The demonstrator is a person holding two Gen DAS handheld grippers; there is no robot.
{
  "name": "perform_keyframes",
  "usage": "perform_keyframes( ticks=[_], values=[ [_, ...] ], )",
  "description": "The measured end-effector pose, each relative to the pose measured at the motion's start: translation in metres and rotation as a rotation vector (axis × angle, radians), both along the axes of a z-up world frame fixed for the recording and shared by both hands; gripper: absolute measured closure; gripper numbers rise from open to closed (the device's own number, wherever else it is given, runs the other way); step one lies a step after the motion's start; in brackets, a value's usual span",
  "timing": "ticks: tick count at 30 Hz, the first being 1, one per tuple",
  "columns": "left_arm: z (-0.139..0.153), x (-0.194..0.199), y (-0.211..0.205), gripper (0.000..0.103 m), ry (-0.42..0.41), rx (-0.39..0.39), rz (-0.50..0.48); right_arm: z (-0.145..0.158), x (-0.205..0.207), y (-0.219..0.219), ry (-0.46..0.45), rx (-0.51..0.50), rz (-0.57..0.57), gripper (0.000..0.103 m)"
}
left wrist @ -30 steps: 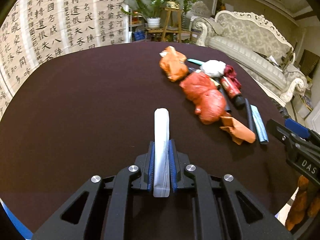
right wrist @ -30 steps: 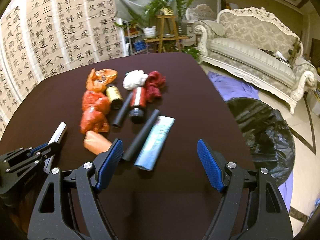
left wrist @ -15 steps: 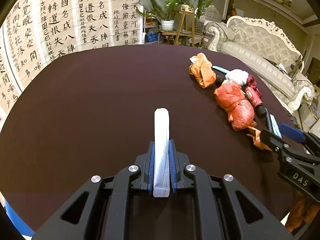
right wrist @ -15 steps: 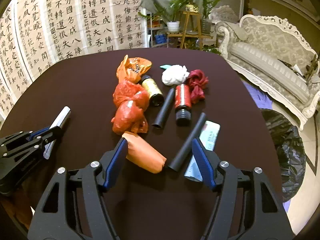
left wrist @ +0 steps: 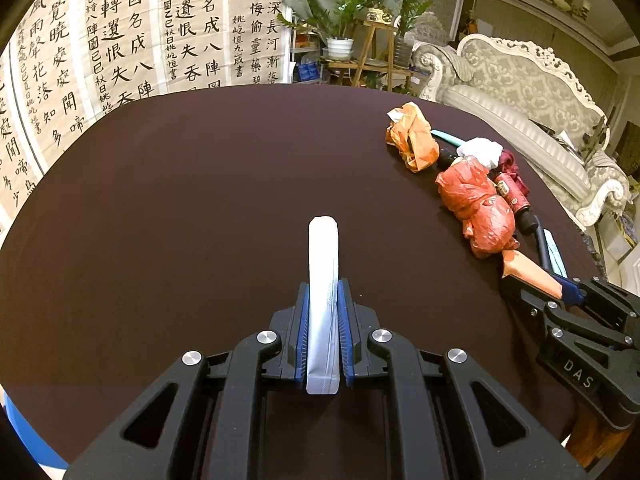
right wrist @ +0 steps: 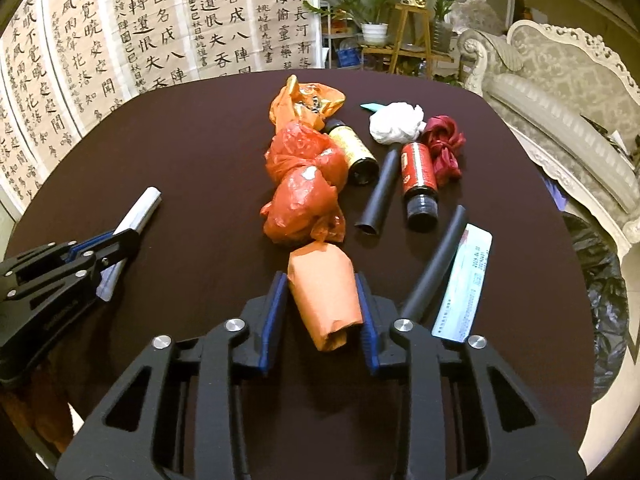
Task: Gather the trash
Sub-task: 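Carry the white tube and orange bag to the bin and release both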
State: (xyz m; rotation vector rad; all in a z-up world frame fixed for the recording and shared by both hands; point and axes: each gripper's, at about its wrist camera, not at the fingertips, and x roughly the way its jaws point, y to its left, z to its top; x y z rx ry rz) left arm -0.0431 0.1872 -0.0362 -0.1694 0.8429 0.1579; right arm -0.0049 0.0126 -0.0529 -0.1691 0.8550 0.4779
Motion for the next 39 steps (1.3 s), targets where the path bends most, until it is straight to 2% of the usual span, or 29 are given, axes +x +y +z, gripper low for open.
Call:
perform_keyframes(
  ticks=[7, 15, 28, 33, 39],
  values=[
    [0.011, -0.007, -0.009, 0.089, -0.027, -0.012, -0.024, 0.009, -0.012, -0.011, -0.025, 0.019, -0.006, 0.073],
    [0.027, -0.008, -0.042, 0.089, -0.072, -0.021, -0.114, 0.029, -0.02, -0.058, -0.08, 0.052, -0.116, 0.073],
    [0.037, 0.027, -0.145, 0.088, -0.114, -0.019, -0.349, 0.038, -0.003, -0.177, -0.168, 0.029, -0.45, 0.072],
    [0.039, 0.048, -0.192, 0.088, -0.131, 0.003, -0.432, 0.034, 0.009, -0.21, -0.188, 0.022, -0.522, 0.072],
    [0.03, 0.073, -0.237, 0.088, -0.109, 0.033, -0.496, 0.017, 0.032, -0.247, -0.164, 0.03, -0.587, 0.072]
  ],
)
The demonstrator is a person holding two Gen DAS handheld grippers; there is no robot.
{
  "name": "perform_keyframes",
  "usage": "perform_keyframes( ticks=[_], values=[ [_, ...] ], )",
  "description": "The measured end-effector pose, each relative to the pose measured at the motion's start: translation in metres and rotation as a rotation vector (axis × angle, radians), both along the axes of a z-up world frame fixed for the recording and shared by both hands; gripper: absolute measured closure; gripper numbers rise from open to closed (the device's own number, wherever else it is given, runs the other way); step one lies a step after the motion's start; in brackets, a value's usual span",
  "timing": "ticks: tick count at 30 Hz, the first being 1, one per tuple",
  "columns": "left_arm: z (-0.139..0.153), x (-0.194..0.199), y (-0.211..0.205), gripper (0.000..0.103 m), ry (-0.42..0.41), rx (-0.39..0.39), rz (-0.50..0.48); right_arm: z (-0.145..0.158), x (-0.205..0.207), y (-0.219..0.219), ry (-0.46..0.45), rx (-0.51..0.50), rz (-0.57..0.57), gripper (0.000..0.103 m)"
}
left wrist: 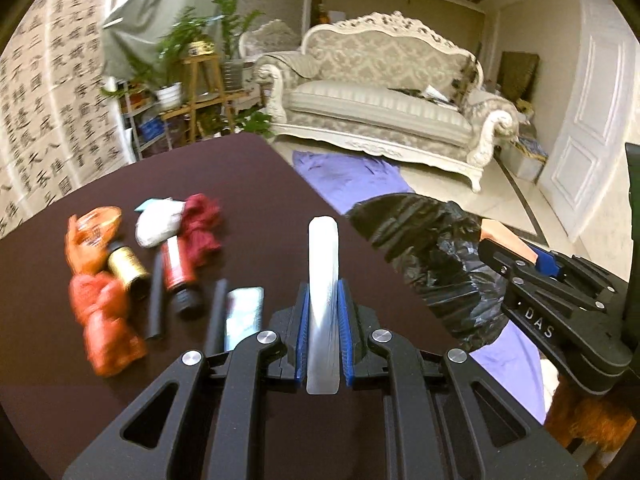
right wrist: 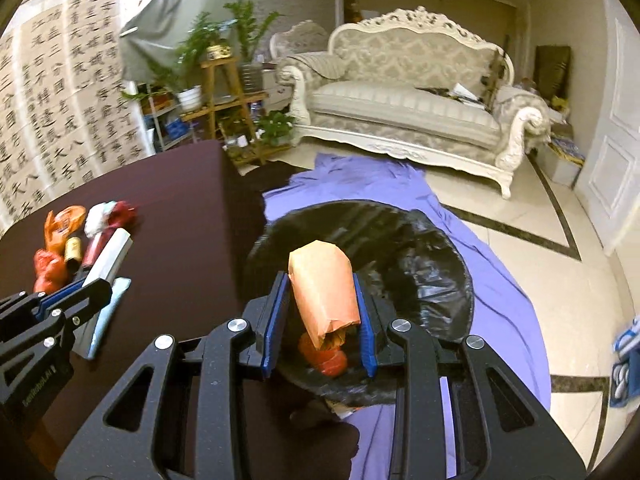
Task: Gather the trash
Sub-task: 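Carry the white tube and orange bag to the bin and release both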
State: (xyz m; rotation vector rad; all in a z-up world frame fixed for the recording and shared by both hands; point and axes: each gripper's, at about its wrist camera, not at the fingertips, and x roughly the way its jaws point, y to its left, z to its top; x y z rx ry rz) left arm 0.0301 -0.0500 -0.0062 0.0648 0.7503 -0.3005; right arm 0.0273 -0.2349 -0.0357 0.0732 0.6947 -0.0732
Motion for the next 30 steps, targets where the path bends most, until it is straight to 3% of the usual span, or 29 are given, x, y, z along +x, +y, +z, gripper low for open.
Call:
perform_keyframes(
  ticks=[9, 21, 23, 27, 30],
  values=[
    [-0.017, 0.04, -0.047, 0.088, 0.038, 0.046, -0.054, -0.021, 0.029, -0.034, 0.035, 0.024, -0.032, 0.072],
    [-0.028, 0.065, -0.079, 0.088, 0.053, 0.086, -0.08, -0.037, 0.052, -0.056, 0.066, 0.045, -0.049, 0.071],
    [-0.029, 0.067, -0.079, 0.085, 0.06, 0.083, -0.082, -0.039, 0.054, -0.059, 0.072, 0.054, -0.052, 0.07],
    [-0.028, 0.07, -0.079, 0.066, 0.069, 0.077, -0.078, -0.043, 0.055, -0.064, 0.079, 0.06, -0.072, 0.062],
    [-0.027, 0.069, -0.078, 0.059, 0.062, 0.074, -0.073, -0.044, 0.052, -0.066, 0.079, 0.055, -0.08, 0.061]
  ],
)
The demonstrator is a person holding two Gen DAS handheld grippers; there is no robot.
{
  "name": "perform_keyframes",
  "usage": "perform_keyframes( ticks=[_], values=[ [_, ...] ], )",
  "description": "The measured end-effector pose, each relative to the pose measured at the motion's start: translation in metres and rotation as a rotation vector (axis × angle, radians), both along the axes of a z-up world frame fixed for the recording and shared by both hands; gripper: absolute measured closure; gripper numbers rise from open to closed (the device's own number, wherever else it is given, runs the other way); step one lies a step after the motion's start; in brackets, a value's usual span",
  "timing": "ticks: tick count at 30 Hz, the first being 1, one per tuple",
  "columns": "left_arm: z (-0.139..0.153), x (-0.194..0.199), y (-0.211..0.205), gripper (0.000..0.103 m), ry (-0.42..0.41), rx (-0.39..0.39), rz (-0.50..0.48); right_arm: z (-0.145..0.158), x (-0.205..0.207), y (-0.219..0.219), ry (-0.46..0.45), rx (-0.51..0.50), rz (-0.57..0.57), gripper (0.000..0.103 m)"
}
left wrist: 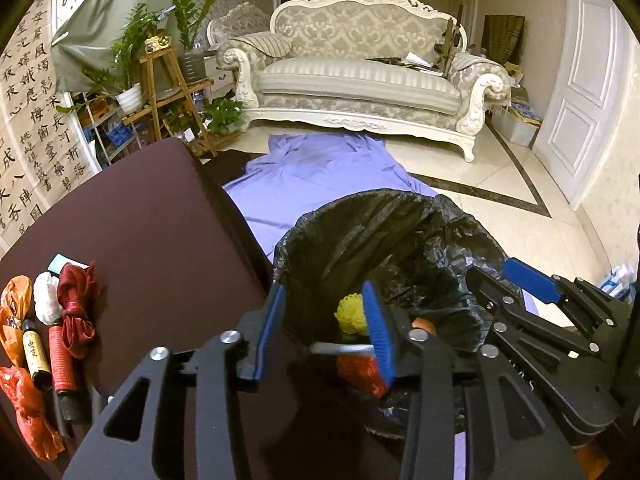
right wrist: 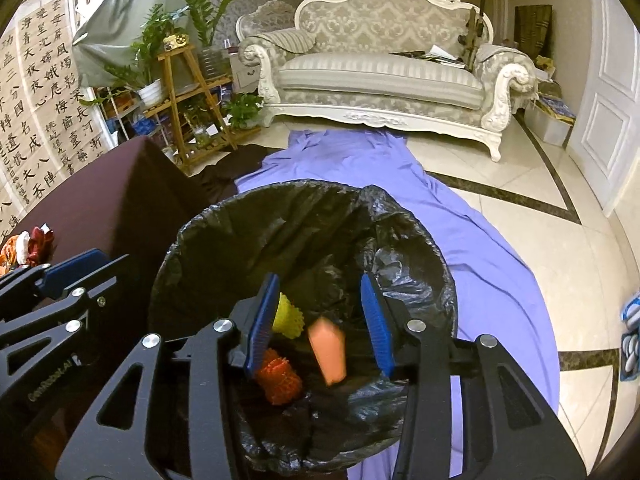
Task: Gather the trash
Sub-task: 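Carry the white tube and orange bag to the bin and release both, then grasp the blue-white toothpaste box with the right gripper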
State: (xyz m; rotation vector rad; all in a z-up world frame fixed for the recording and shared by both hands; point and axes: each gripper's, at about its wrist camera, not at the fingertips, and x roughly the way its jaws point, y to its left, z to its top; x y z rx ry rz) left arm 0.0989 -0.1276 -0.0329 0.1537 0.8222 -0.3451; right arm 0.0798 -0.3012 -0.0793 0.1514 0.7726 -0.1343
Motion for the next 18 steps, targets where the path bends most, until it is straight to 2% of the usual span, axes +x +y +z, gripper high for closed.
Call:
perform_keyframes(
  ticks=[3, 6, 10, 18],
  values=[
    [0.0, -0.001, 0.001, 0.053, -0.001, -0.005, 0.005, 0.002, -0.002, 0.0, -0.002, -0.004, -0.007, 0.06],
    [0.001, -0.001, 0.005, 0.048, -0.004, -0.014, 0.013, 0.005, -0.008, 0.001, -0.014, -0.01, -0.022, 0.051],
    [0.005, -0.006, 0.013, 0.048, -0.004, -0.024, 0.028, 0.007, -0.013, 0.005, -0.003, -0.009, -0.017, 0.042],
    [0.021, -0.029, 0.052, 0.045, -0.033, -0.038, 0.091, 0.016, -0.03, 0.034, -0.016, -0.002, 0.021, 0.036]
  ],
)
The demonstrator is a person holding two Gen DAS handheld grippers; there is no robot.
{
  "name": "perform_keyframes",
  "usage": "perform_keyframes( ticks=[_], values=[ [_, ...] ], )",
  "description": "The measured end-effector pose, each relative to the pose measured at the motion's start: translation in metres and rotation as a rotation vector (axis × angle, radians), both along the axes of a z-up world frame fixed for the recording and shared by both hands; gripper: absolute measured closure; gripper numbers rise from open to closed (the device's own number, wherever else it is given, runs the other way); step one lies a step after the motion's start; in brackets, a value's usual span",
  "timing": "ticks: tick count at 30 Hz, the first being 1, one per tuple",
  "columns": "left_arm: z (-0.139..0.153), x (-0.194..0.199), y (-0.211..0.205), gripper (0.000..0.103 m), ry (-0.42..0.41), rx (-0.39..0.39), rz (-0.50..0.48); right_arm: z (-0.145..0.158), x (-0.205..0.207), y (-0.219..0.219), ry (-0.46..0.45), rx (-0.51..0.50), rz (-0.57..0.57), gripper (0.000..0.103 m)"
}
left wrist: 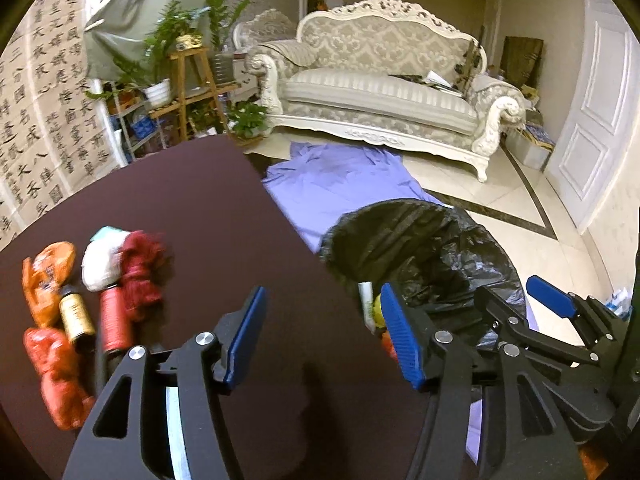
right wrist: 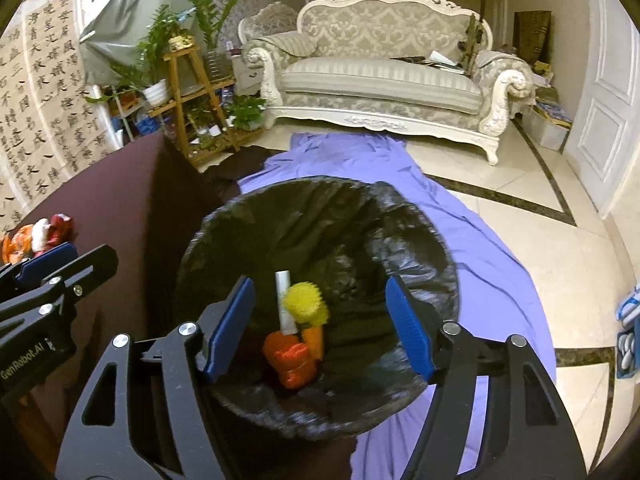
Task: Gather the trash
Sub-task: 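Grasp the blue-white toothpaste box with the right gripper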
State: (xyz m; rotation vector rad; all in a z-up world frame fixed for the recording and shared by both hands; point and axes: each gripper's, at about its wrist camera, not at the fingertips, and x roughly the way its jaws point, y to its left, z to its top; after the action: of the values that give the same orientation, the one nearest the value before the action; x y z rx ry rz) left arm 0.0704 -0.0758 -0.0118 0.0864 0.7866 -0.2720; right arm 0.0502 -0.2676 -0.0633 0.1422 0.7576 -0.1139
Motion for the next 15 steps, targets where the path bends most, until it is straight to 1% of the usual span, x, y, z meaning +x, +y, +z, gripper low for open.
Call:
perform_keyframes(
  ticks=[9, 15],
  values=[
    [0.011, -0.021, 0.064, 0.045, -0.02, -0.001, 0.117, 0.011, -0.009, 0.053, -0.015, 0.007, 0.1, 0.036],
    [0.005, -0.033, 0.106, 0.045, -0.009, 0.017, 0.202, 0.015, -0.014, 0.099, -0.01, 0.006, 0.194, 0.036]
  ],
)
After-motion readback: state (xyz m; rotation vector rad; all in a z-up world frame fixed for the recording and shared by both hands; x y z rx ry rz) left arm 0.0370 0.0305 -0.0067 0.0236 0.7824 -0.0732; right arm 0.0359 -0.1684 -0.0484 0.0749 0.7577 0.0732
